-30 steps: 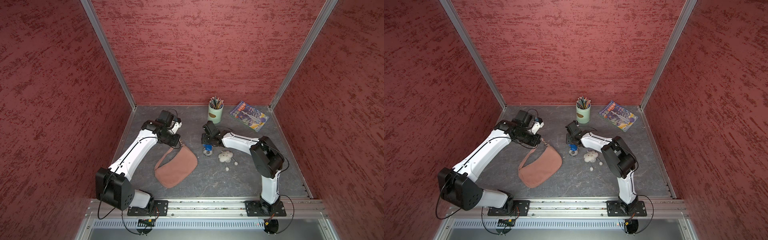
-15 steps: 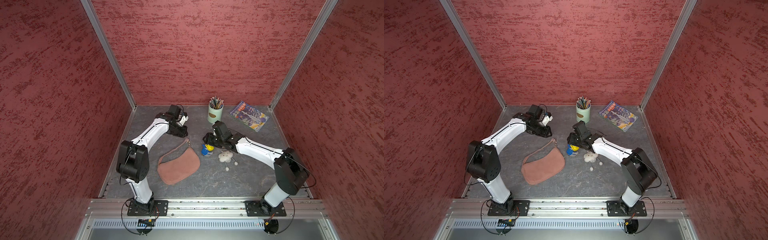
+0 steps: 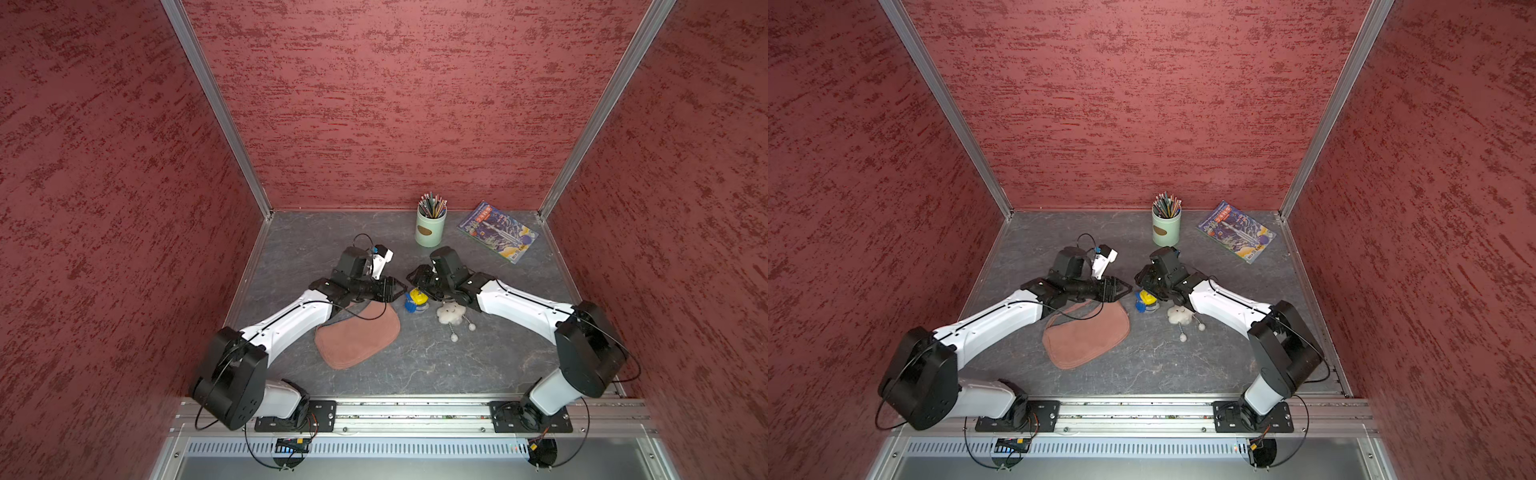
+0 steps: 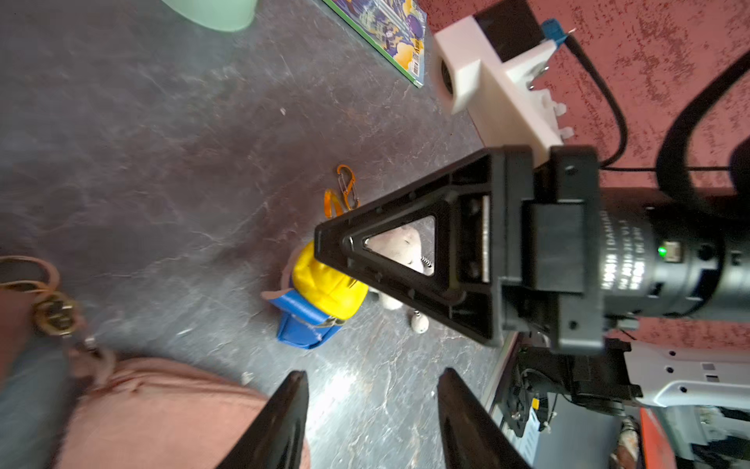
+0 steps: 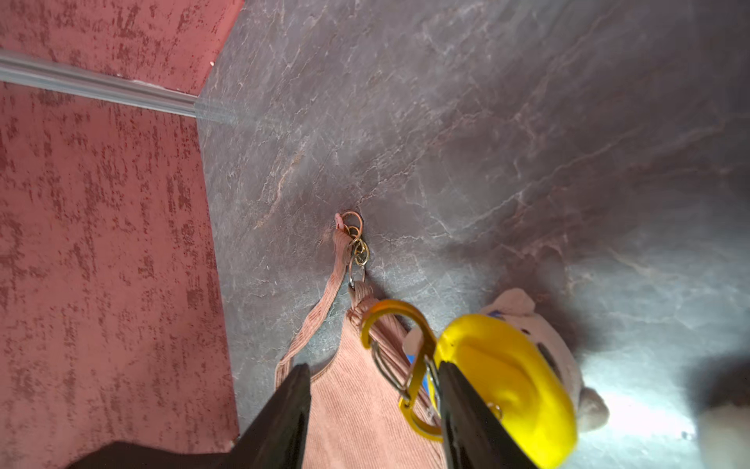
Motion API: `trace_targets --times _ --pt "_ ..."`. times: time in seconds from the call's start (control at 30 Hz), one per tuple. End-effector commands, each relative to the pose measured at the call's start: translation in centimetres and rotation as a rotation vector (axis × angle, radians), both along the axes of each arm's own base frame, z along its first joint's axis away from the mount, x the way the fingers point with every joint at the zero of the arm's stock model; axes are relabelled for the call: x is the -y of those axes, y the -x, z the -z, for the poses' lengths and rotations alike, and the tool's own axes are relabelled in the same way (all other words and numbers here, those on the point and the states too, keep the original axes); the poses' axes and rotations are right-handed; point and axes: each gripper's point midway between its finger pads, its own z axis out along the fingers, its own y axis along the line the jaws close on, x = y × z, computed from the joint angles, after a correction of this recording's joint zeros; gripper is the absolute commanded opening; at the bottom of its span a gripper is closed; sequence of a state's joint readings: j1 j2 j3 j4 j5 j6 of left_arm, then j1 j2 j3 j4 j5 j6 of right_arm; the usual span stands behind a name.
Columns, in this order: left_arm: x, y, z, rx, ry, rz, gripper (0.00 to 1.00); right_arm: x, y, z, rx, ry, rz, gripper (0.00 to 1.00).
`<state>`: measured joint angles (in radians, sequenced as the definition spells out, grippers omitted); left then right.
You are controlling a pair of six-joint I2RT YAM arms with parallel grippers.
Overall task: Remove the decoration from the bag
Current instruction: Place the decoration item at the center of the board.
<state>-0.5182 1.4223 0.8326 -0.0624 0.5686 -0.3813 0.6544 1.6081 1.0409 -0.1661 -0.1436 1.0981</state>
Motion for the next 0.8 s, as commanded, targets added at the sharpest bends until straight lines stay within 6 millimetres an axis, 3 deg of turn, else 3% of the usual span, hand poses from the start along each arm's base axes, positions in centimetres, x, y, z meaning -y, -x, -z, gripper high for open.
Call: trace_targets --times 0.0,0.23,0.6,0.77 --pt "2.5 -1.8 -2.5 0.073 0.198 -0.009 0.51 -0.1 -0.1 -1.5 -0.014 -0.088 0.052 0.54" --pt "4.6 -1.8 -0.6 0.019 0.253 0.022 0.41 0.5 0.5 -1.7 -0.028 -0.096 0.077 0.53" --pt "5.1 -1.7 0.9 -0.021 0.222 0.039 0.23 0.5 0.6 -2.2 -0.024 -0.119 0.090 0.50" --pt "4.9 -1.6 1.5 -0.027 0.196 0.039 0.22 0.4 0.7 -2.3 -0.030 -0.131 0.089 0.49"
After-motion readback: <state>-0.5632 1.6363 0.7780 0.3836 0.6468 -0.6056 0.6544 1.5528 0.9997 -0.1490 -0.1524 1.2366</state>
